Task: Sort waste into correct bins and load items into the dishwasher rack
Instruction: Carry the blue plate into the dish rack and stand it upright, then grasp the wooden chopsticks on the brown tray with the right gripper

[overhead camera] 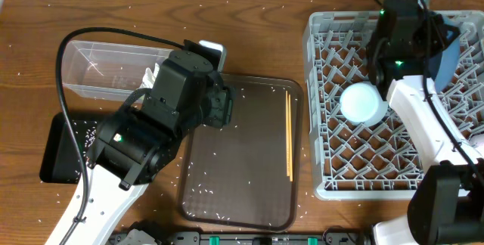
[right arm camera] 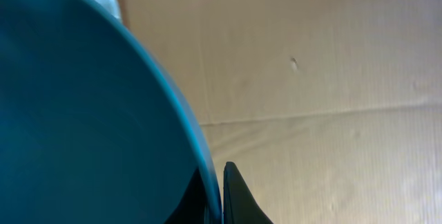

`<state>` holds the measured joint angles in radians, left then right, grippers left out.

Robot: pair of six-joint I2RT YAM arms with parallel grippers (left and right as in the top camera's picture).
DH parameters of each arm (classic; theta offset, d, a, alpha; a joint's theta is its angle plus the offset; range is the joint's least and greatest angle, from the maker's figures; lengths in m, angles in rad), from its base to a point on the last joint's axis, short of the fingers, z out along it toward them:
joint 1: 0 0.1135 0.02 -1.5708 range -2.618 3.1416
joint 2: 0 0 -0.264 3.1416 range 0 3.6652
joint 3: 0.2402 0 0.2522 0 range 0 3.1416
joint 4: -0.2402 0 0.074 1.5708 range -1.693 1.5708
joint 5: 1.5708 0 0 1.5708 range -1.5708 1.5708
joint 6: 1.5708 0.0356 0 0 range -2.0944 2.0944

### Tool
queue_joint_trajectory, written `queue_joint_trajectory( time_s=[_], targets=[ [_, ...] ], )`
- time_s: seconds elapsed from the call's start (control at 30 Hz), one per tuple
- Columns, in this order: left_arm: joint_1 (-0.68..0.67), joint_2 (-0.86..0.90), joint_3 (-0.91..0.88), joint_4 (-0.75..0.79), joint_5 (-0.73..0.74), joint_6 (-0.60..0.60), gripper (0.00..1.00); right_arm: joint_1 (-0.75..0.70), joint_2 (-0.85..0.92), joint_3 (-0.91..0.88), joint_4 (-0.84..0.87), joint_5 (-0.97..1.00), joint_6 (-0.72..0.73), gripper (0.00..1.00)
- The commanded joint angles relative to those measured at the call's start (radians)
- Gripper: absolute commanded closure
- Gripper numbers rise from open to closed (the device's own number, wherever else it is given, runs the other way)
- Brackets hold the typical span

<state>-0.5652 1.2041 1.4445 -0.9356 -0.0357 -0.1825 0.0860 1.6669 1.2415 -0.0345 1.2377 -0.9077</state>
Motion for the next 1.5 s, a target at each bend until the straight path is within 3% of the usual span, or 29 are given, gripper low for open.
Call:
queue_joint_trajectory(
  time_s=[0.0, 0.4, 0.5, 0.6, 0.77, 0.9, 1.13, 1.27, 1.47],
  targets=[
    [-0.003, -0.001, 0.014, -0.002, -0.002, 0.006, 0.33, 0.020, -0.008, 0.005, -0.026, -0.019, 0.038, 0.99],
    [-0.003, -0.001, 0.014, -0.005, -0.002, 0.006, 0.32, 0.038, 0.035, 0.005, -0.058, -0.016, 0.063, 0.96],
    [-0.003, -0.001, 0.014, -0.005, -0.002, 0.006, 0.32, 0.044, 0.035, 0.005, -0.129, -0.072, 0.098, 0.80],
    [-0.003, -0.001, 0.014, -0.004, -0.002, 0.007, 0.32, 0.053, 0.035, 0.005, -0.177, -0.117, 0.167, 0.43],
    [-0.003, -0.002, 0.014, -0.002, -0.002, 0.006, 0.32, 0.108, 0.032, 0.005, -0.243, -0.165, 0.200, 0.25],
    [-0.003, -0.002, 0.014, 0.002, -0.002, 0.006, 0.32, 0.159, 0.031, 0.005, -0.413, -0.373, 0.217, 0.22],
    [-0.003, -0.002, 0.014, 0.003, -0.002, 0.007, 0.32, 0.217, -0.003, 0.014, -0.512, -0.610, 0.550, 0.19],
    [-0.003, -0.002, 0.014, 0.003, -0.002, 0.006, 0.32, 0.248, -0.071, 0.015, -0.546, -0.805, 0.656, 0.18],
    [-0.003, -0.002, 0.014, 0.002, -0.002, 0.006, 0.32, 0.254, -0.163, 0.015, -0.580, -0.872, 0.755, 0.14]
  ],
)
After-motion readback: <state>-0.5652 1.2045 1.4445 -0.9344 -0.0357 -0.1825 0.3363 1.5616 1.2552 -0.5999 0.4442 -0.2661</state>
